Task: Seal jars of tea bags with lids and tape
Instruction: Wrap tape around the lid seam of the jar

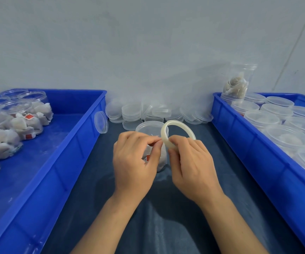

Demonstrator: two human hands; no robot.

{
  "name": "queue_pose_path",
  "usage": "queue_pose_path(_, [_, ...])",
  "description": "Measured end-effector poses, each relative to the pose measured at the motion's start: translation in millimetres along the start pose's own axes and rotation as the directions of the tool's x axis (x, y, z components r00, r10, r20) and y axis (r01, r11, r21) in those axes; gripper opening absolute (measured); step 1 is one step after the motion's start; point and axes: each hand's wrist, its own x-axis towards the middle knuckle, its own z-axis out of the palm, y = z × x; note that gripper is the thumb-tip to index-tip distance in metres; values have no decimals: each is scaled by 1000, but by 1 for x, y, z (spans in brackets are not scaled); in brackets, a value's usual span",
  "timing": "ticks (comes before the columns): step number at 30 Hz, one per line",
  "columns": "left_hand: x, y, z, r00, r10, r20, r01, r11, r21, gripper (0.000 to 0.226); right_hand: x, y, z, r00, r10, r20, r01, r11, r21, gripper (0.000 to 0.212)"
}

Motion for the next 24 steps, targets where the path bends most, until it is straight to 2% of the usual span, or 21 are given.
queue_pose_path(5, [-2, 0, 1, 1000, -17, 4, 17, 1000, -7, 10, 3, 2, -1, 992, -13, -125, 9, 1000, -28, 25])
queue_pose_path(9, [-3, 0, 1, 1000, -30, 6, 30, 1000, -2, 11, 4, 7, -1, 979, -80, -189, 58, 991, -120, 19])
queue_pose_path(13, [-4, -2, 2, 997, -30, 73, 34, 998, -45, 11, 4, 9, -1, 968, -118, -222, 73, 977, -201, 16])
queue_pose_path(18, [-6, 0, -1, 990, -45, 131, 52, 997, -54, 11, 6, 16, -1, 975, -45, -217, -4, 976, -219, 18])
queue_pose_path(24, [-12, -6, -3, 979, -140, 150, 146, 989, -30, 12, 8, 14, -3, 989, -31, -148, 14, 994, -109, 19])
